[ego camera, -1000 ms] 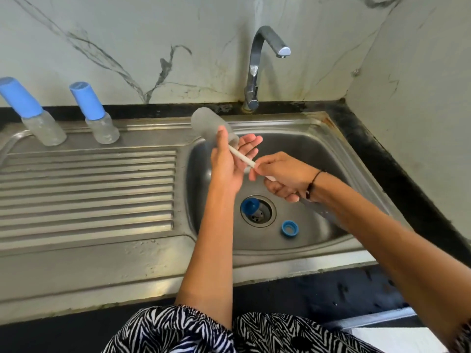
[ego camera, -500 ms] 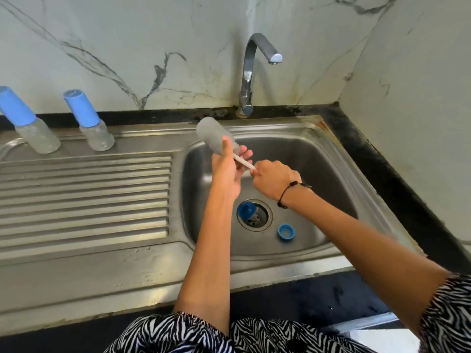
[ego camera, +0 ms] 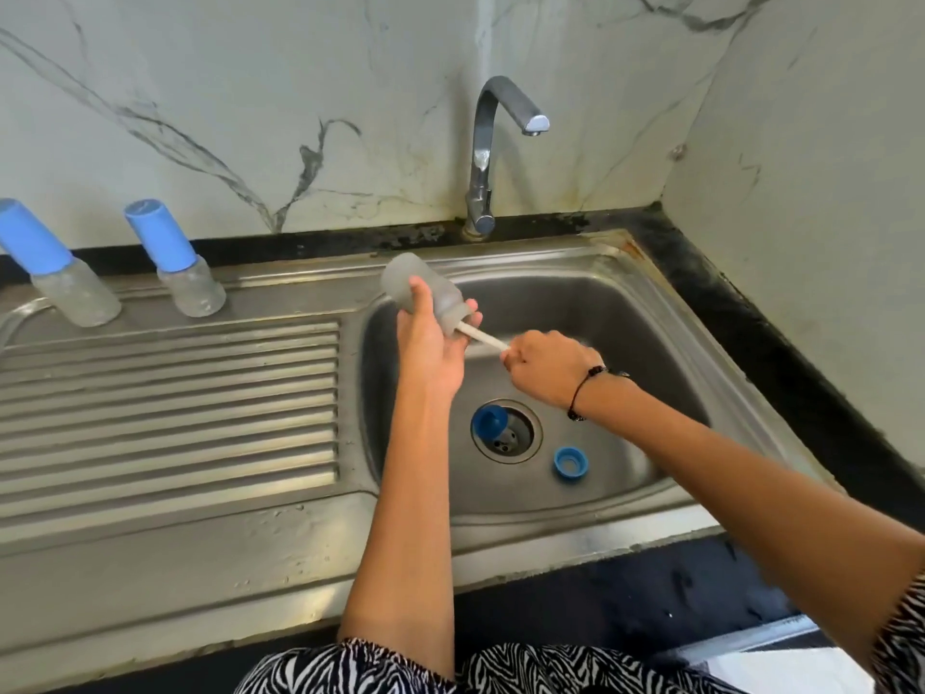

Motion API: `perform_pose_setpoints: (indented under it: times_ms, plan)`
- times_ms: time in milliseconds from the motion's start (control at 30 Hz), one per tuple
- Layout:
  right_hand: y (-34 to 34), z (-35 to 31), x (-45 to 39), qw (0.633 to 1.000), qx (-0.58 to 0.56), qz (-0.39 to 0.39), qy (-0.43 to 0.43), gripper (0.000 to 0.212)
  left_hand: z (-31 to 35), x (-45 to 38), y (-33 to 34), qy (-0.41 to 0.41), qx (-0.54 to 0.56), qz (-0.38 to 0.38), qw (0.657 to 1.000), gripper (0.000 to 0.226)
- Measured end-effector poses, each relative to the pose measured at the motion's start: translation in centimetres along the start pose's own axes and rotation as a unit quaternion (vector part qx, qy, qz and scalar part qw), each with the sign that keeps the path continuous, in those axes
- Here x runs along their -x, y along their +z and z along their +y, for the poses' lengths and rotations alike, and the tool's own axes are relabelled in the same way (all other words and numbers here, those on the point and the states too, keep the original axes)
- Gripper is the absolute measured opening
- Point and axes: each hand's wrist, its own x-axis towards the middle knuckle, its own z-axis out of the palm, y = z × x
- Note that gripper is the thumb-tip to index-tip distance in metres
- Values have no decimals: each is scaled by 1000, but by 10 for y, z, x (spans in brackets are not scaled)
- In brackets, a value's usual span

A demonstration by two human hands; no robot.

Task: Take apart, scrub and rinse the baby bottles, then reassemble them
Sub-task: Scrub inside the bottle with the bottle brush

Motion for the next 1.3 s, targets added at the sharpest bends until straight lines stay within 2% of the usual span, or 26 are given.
perform_pose_setpoints:
  times_ms: [33,100,167,200,233,300,333,367,433,500,567,633,733,800,867,967,1067,1167,1233,1300]
  plan:
    - [-1,1,-1,1000,-2,10,7,25,0,-1,1,-7,-2,-3,1000,54]
    - [-6,3,3,990,-138,-17,7,25,4,-3,-1,-10,30,-40,999,47]
    - [-12,2,11,945,-310,-103,17,29,10,-2,-7,-1,67,-75,995,33]
    - [-14,2,16,928,-344,-145,17,29,11,1,-10,-2,86,-78,993,32]
    - [-14,0,20,920,-350,-176,12,29,11,6,-11,-9,117,-78,990,39]
    - [-8,-4,23,923,-331,-199,2,28,10,10,-11,-18,186,-64,980,64]
    - [-4,-7,22,935,-303,-183,-4,29,10,9,-10,-22,203,-57,977,66]
    - [-2,-8,19,955,-255,-151,-18,30,10,8,-9,-21,195,-47,979,60]
    - [1,-8,10,990,-112,-74,-48,30,10,2,-5,-3,112,-13,994,42]
    - [2,-6,4,1000,-6,-12,-27,29,7,1,3,9,35,3,999,43]
    - [-1,-5,1,999,32,26,11,31,5,1,4,-12,32,-4,999,49]
    - [-5,-8,2,999,9,33,7,31,9,0,1,-8,53,-35,998,46]
    - [-8,-17,8,995,-73,-19,-72,33,11,1,-14,15,84,-63,994,52]
    - [-7,-23,15,992,-62,-37,-104,37,10,6,-16,-8,118,-83,990,64]
    - [-2,-25,16,995,-37,-2,-94,32,9,5,-12,-16,130,-92,987,57]
    - [4,-28,13,994,51,88,-47,25,11,0,-2,8,84,-40,996,43]
    - [9,-30,12,987,107,115,-27,22,10,-1,3,57,-13,21,998,52]
    - [8,-31,16,991,108,67,-31,19,2,-1,2,81,-42,50,995,59]
    - [-1,-27,18,998,47,-3,-47,27,1,-2,-1,96,-29,56,993,56]
    - [-9,-20,17,996,-33,-34,-73,33,4,-2,-3,104,17,25,994,55]
